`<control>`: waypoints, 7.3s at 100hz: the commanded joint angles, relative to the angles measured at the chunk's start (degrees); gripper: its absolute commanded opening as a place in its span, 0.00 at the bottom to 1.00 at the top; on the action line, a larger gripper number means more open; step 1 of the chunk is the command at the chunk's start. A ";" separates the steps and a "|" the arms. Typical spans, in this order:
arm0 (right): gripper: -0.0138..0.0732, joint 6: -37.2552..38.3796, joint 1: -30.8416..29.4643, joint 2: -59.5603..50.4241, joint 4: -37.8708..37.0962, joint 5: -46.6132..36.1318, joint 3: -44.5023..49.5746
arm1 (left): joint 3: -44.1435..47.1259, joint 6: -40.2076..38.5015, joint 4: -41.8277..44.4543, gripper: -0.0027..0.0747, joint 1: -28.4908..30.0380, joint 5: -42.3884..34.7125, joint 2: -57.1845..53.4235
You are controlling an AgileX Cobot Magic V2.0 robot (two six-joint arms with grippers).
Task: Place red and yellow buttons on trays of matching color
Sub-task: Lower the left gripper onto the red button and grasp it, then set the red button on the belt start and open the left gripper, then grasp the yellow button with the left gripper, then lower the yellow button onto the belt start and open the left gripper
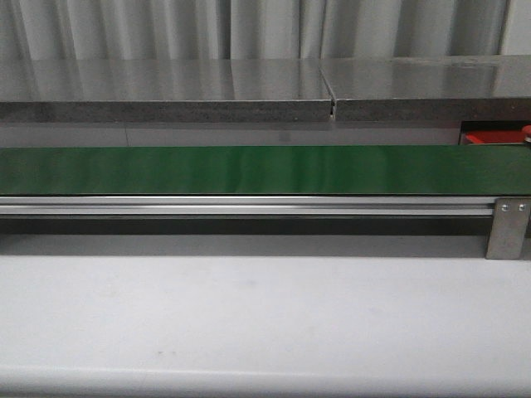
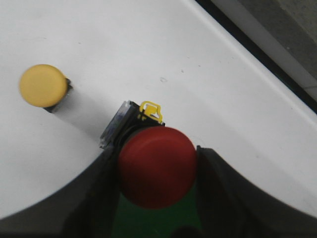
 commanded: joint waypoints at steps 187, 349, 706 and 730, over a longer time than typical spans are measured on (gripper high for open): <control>0.02 -0.60 0.09 -0.32 1.49 -2.59 -1.45 | 8.51 1.55 1.37 0.70 -7.85 2.37 -8.64; 0.02 -0.60 0.09 -0.32 1.48 -2.64 -1.45 | 6.60 6.23 -3.56 0.70 9.58 -8.91 3.07; 0.02 -0.60 0.09 -0.32 1.48 -2.64 -1.45 | 42.97 9.22 0.11 0.75 -5.15 -32.21 -21.44; 0.02 -0.60 0.09 -0.32 1.48 -2.64 -1.45 | 42.97 12.17 0.11 0.62 -5.33 -32.08 -25.79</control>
